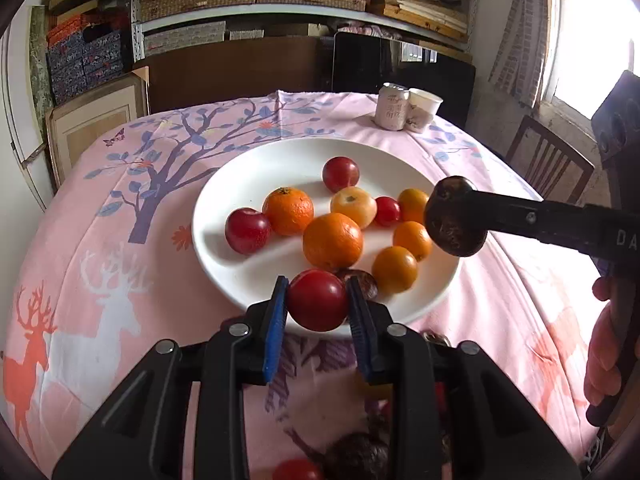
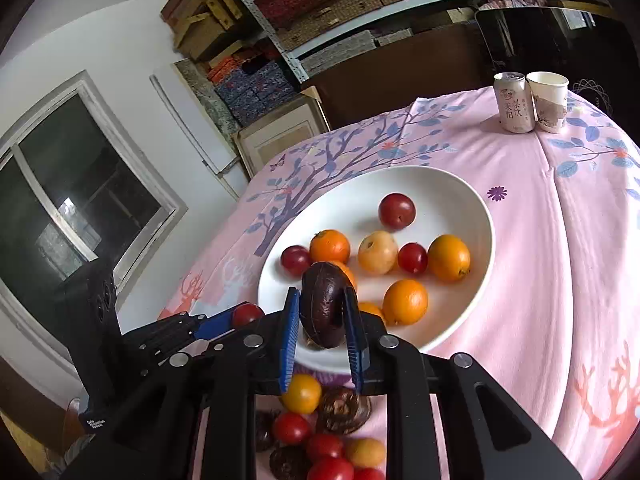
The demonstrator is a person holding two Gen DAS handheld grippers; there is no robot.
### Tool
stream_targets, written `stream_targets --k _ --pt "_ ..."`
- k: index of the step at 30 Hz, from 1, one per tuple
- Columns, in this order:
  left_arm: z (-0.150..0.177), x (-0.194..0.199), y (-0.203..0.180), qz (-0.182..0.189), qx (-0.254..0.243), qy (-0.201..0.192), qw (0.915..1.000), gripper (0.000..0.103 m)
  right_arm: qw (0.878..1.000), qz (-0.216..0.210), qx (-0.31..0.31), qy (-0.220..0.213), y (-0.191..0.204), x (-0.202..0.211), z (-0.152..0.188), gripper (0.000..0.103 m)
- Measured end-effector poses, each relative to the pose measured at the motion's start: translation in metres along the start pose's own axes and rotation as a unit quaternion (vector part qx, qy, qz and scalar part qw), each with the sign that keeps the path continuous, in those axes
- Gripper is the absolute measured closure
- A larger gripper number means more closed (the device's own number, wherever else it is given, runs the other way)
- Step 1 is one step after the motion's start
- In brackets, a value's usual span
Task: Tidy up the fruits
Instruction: 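Lower both tomatoes onto the plate and open both grippers, then grasp a red tomato with the left gripper while the right gripper grasps another red tomato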
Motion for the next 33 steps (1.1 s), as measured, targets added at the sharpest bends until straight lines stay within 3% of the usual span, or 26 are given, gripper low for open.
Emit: stream_targets --k 3,5,6,7,9,15,22,27,33 --pt "-0.011 -0.025 0.005 -0.012 0.006 0.021 0.9997 0.074 1.000 0.002 -0.015 0.010 -0.008 -0.020 -0.013 0.078" --pt "-0.015 -0.032 0.010 -0.016 0.011 0.028 0.9994 0.057 1.000 0.005 -0.024 0.010 -0.012 -0.027 -0.017 0.073" --pt "-0.015 -0.031 0.013 -0.023 0.017 0.024 0.9993 0.039 1.000 0.006 -0.028 0.005 -0.013 -0.026 -0.018 0.064" --pt "-0.016 -0.027 0.016 -0.029 0.024 0.015 0.9992 0.031 1.000 0.004 -0.031 -0.002 -0.014 -0.023 -0.017 0.062" --pt "-0.012 -0.013 0.018 -0.022 0.028 -0.001 0.9994 0.028 1.000 0.005 -0.022 -0.008 -0.012 -0.015 -0.012 0.062" --pt "0.039 0.041 0.013 -0.027 -0.030 -0.011 0.9991 0.026 1.000 0.005 -0.013 0.006 -0.017 0.020 0.041 0.061" --pt "0.115 0.066 0.033 -0.056 -0.056 0.028 0.9965 0.026 0.999 0.004 0.008 0.051 -0.006 0.056 0.131 0.059" --pt "0.118 0.062 0.040 -0.051 -0.038 0.044 0.9970 0.028 0.995 0.020 0.064 0.074 0.018 0.056 0.159 0.059" --pt "0.116 0.055 0.001 -0.051 -0.114 0.046 0.9911 0.046 0.991 0.060 0.082 0.085 0.025 0.051 0.164 0.059"
Point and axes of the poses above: each gripper's, at about its wrist camera, not at the fingertips, and x roughly against the way its jaws point, y to its left, z to its underside, the point moved 5 cm from there along -x, roughly the way its jaws point, and after that the axes turned 2 degrees about -y, right-handed, at the moved point
